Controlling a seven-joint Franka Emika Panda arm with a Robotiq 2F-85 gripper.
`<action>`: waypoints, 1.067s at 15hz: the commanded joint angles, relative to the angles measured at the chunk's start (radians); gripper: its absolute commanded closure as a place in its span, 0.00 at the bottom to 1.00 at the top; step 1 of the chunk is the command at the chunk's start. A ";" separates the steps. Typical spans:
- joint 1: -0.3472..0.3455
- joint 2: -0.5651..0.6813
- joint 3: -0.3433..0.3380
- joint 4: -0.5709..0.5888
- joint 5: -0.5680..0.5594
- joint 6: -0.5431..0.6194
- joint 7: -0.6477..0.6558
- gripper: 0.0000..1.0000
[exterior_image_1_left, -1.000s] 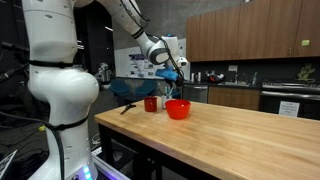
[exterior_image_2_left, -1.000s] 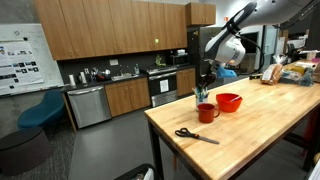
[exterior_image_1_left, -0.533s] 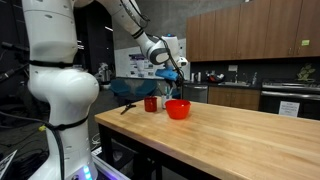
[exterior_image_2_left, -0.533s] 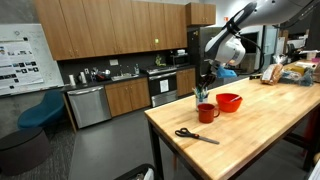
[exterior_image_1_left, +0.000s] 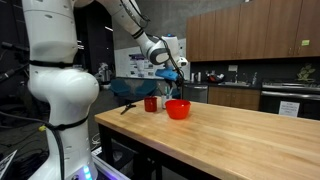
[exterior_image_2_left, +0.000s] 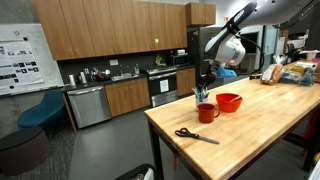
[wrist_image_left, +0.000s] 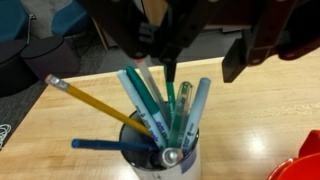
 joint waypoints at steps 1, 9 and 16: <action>0.001 0.001 0.001 0.000 -0.003 0.009 -0.003 0.19; -0.001 -0.016 0.000 0.002 -0.014 -0.048 -0.021 0.00; -0.092 -0.020 0.076 0.001 -0.091 -0.101 0.004 0.00</action>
